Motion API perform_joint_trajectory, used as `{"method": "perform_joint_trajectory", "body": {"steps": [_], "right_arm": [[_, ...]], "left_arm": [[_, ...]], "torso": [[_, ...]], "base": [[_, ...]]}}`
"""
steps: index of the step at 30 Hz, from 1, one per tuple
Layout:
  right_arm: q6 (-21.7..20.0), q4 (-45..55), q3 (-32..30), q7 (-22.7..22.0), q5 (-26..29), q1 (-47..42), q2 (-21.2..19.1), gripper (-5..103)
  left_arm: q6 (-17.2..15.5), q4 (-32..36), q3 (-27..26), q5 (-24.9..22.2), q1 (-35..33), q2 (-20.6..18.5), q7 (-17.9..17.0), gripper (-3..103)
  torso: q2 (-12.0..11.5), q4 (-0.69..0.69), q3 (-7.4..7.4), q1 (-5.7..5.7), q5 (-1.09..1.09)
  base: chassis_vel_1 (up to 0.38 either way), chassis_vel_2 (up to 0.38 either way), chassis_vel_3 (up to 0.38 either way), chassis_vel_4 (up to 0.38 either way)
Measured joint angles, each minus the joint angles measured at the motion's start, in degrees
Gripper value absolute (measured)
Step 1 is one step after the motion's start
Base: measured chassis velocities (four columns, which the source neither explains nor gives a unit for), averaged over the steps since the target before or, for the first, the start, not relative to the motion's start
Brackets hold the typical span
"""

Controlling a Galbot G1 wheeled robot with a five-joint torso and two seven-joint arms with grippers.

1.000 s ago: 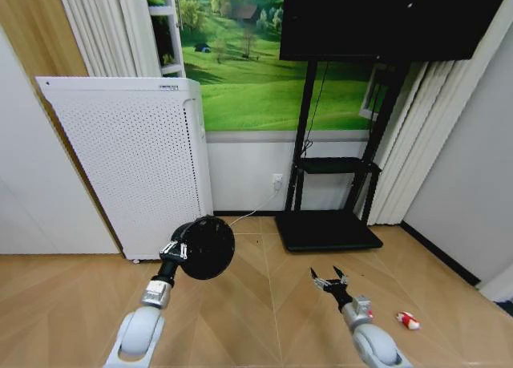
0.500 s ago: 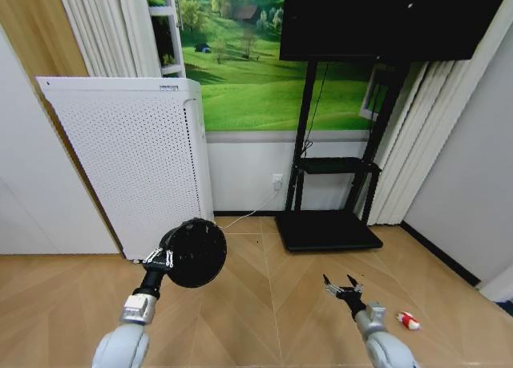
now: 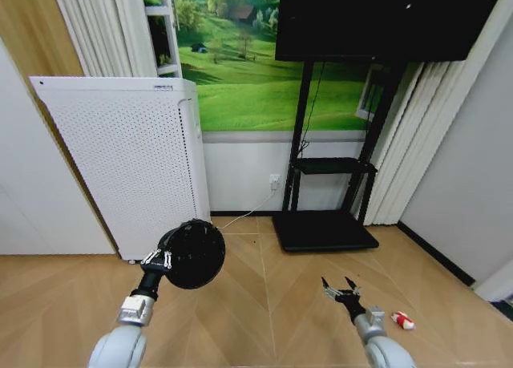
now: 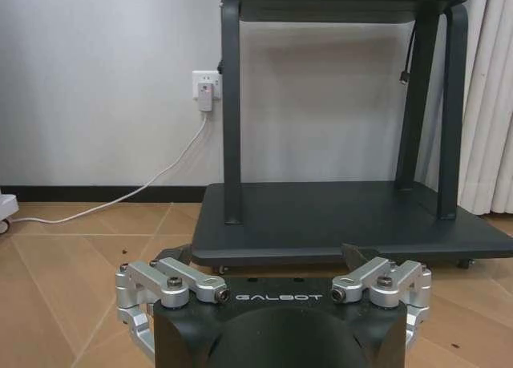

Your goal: Pick up the trash bin and place the garbage on the floor into it.

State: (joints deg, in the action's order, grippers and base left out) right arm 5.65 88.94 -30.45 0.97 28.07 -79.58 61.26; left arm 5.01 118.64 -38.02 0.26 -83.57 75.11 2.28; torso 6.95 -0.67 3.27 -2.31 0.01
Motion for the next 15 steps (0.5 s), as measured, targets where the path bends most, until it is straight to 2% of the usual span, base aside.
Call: {"method": "perform_joint_trajectory", "body": {"steps": [10, 12, 14, 15], "right_arm": [[1.15, -2.43, 1.55, 0.51, -0.25, 1.86, -0.07, 100], [4.11, -5.78, 3.62, 0.61, -0.88, 4.56, 0.47, 100], [4.15, -6.62, 4.2, 0.41, -1.16, 5.46, 0.49, 100], [4.1, -7.53, 4.81, 0.16, -1.62, 6.55, 0.38, 100]], "left_arm": [[0.05, -0.91, 0.42, 0.02, 0.92, 0.07, 0.01, 7], [0.07, -1.98, 0.57, 0.12, 1.62, 0.07, 0.04, 7], [0.13, -2.27, 0.62, 0.16, 1.78, 0.06, 0.05, 7], [0.14, -2.53, 0.66, 0.21, 1.9, 0.05, 0.06, 7]], "torso": [[-0.01, 0.0, 0.0, -0.01, -0.02], [-0.02, 0.0, 0.0, -0.01, -0.01], [-0.02, -0.04, 0.01, -0.02, 0.02], [-0.01, -0.02, 0.0, -0.01, 0.02]], "base": [[-0.239, -0.235, 0.242, 0.239], [-0.291, -0.29, 0.292, 0.28], [-0.229, -0.25, 0.257, 0.251], [-0.167, -0.144, 0.156, 0.177]]}}
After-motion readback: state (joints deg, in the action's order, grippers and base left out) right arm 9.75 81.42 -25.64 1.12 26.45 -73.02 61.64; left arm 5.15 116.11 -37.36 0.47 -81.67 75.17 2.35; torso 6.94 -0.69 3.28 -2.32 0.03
